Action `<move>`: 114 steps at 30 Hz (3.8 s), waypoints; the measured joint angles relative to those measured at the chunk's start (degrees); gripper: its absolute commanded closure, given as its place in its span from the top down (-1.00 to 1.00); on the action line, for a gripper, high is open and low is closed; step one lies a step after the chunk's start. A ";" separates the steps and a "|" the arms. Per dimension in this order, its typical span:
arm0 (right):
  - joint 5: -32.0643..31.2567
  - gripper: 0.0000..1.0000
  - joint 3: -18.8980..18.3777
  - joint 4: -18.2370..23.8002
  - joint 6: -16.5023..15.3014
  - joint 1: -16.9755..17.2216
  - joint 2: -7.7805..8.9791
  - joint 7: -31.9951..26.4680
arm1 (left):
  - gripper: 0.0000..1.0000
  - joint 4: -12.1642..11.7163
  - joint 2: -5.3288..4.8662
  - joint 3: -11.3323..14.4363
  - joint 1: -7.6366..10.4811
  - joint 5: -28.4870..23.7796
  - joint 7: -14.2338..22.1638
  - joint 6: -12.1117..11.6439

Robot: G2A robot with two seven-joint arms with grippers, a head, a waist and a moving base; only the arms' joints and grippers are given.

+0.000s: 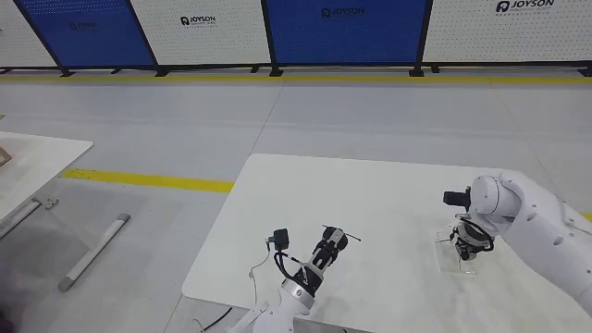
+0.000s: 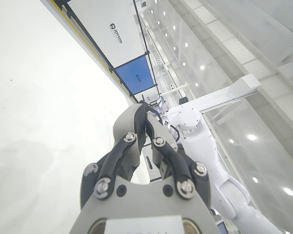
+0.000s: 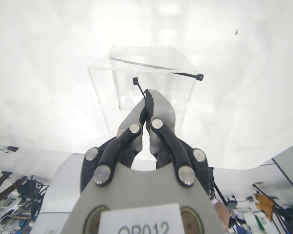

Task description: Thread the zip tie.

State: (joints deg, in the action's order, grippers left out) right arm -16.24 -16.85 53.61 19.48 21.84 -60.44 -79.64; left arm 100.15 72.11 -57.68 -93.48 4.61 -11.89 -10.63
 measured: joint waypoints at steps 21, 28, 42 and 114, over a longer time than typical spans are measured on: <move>1.56 -1.00 -9.36 9.05 0.00 4.87 5.76 3.14 | -1.00 0.00 0.00 0.00 0.00 0.00 0.00 0.00; 1.56 -1.00 -9.36 9.06 0.00 4.87 5.76 3.14 | -1.00 0.00 0.00 0.00 0.00 0.00 0.00 0.00; 3.20 -1.00 -16.45 13.54 -0.35 9.58 8.76 10.54 | -1.00 0.00 0.00 0.00 0.00 0.00 0.00 0.00; 15.72 -1.00 -28.76 40.47 0.00 32.48 9.47 46.49 | -1.00 0.00 0.00 0.00 0.00 0.00 0.00 0.00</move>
State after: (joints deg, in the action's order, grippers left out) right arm -0.52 -45.61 94.08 19.48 54.32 -50.97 -33.15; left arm 100.15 72.11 -57.68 -93.48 4.61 -11.89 -10.63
